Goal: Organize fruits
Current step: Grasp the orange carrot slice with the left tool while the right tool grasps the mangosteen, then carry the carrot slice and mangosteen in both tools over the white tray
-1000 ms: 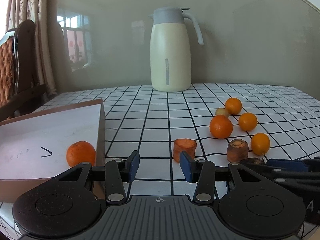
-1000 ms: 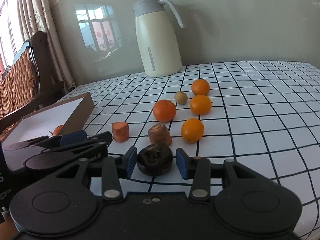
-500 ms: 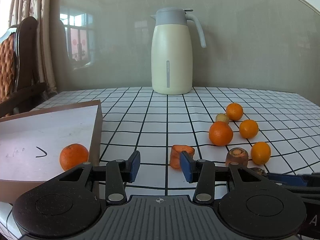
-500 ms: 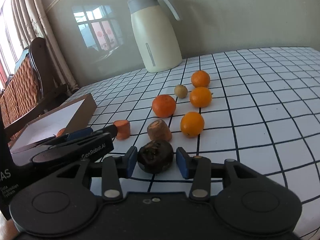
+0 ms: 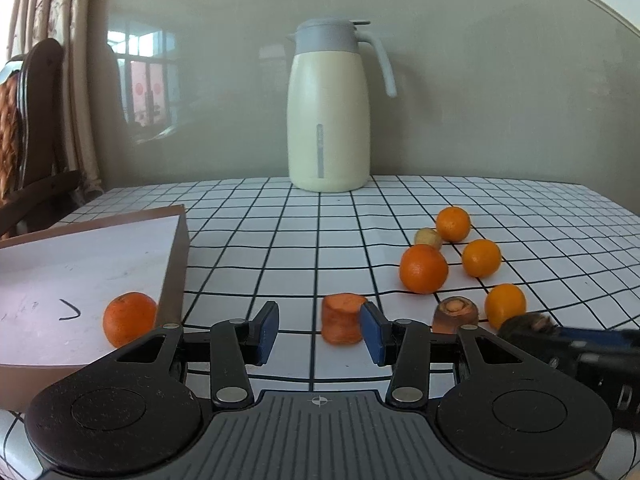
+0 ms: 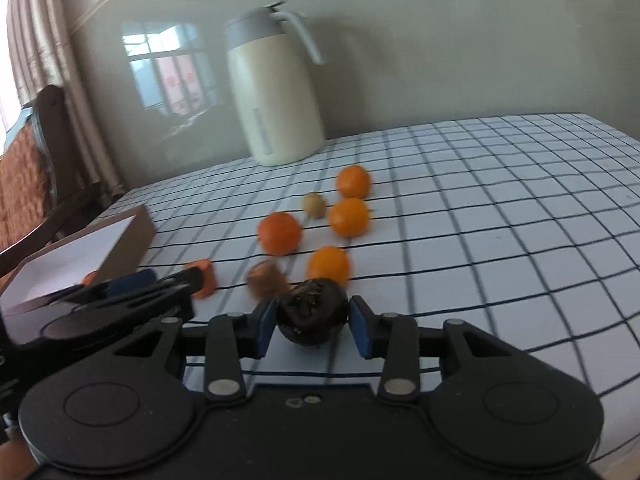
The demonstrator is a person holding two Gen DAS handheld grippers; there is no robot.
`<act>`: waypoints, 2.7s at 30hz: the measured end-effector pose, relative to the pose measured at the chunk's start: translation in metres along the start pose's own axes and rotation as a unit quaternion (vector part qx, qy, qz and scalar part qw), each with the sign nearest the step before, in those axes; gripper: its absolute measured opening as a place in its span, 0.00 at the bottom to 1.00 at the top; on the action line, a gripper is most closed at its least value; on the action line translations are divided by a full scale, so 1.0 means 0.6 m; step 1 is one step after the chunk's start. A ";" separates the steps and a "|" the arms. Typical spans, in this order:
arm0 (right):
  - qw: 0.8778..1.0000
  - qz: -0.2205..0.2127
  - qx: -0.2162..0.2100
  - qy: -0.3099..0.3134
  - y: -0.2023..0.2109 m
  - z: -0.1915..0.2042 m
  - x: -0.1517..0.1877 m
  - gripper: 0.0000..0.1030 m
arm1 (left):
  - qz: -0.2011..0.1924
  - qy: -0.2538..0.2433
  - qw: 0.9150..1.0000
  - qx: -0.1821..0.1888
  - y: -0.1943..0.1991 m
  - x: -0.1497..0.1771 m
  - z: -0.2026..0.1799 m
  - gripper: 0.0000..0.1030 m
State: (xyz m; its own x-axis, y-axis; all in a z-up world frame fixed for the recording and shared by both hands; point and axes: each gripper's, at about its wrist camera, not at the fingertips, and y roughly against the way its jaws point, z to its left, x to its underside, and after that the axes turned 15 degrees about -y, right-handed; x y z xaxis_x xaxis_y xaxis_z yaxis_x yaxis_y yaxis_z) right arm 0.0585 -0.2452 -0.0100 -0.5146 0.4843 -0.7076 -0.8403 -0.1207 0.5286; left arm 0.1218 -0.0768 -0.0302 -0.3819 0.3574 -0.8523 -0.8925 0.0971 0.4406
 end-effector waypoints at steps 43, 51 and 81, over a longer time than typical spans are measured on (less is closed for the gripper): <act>1.000 -0.001 0.009 0.011 0.004 -0.003 0.007 0.32 | 0.016 0.005 0.999 0.028 0.022 0.030 -0.013 0.27; 1.000 -0.009 0.003 0.023 0.016 0.010 0.010 0.32 | 0.008 0.000 0.999 0.031 0.047 0.041 -0.012 0.27; 0.987 -0.011 -0.148 0.066 0.014 0.159 0.046 0.32 | -0.044 0.041 0.998 -0.018 0.163 0.068 0.145 0.27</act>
State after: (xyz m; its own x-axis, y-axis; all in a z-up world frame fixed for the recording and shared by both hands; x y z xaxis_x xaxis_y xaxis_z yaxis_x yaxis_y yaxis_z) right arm 0.0535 -0.1502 0.0194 -0.4973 0.3755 -0.7821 -0.8544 -0.3689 0.3661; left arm 0.0399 0.0283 0.0028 -0.3190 0.2711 -0.9082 -0.9308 0.0910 0.3541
